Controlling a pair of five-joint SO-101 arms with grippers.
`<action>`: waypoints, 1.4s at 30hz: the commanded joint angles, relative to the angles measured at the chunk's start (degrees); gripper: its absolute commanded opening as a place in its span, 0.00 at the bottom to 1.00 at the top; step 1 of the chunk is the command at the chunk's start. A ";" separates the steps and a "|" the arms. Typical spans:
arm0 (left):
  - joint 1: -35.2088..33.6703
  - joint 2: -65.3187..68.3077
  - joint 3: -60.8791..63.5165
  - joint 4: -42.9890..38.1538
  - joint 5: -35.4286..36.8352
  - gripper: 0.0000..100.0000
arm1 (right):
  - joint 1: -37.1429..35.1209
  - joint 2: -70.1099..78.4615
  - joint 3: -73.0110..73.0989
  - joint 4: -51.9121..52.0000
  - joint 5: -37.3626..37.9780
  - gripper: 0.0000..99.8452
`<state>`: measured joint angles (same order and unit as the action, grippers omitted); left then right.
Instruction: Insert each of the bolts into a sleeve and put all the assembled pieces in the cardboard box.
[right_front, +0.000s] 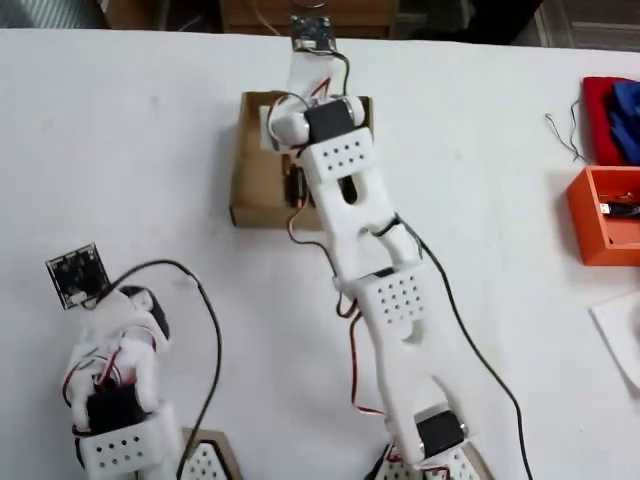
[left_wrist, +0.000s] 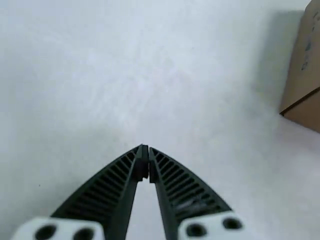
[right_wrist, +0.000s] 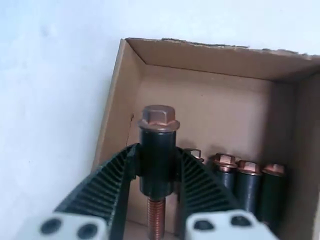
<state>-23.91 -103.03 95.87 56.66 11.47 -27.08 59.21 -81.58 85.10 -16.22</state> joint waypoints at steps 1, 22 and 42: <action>0.26 -0.79 1.19 0.26 -0.26 0.03 | -0.13 0.92 -3.60 -1.10 -0.44 0.02; 0.26 -0.79 1.19 0.26 -0.26 0.03 | -2.77 4.79 -3.87 -1.19 -0.97 0.02; 0.26 -0.79 1.19 0.26 -0.26 0.03 | -2.42 4.88 2.20 -2.68 -3.69 0.02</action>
<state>-23.91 -103.03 95.87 56.66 11.47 -30.07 65.27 -79.03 83.69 -19.47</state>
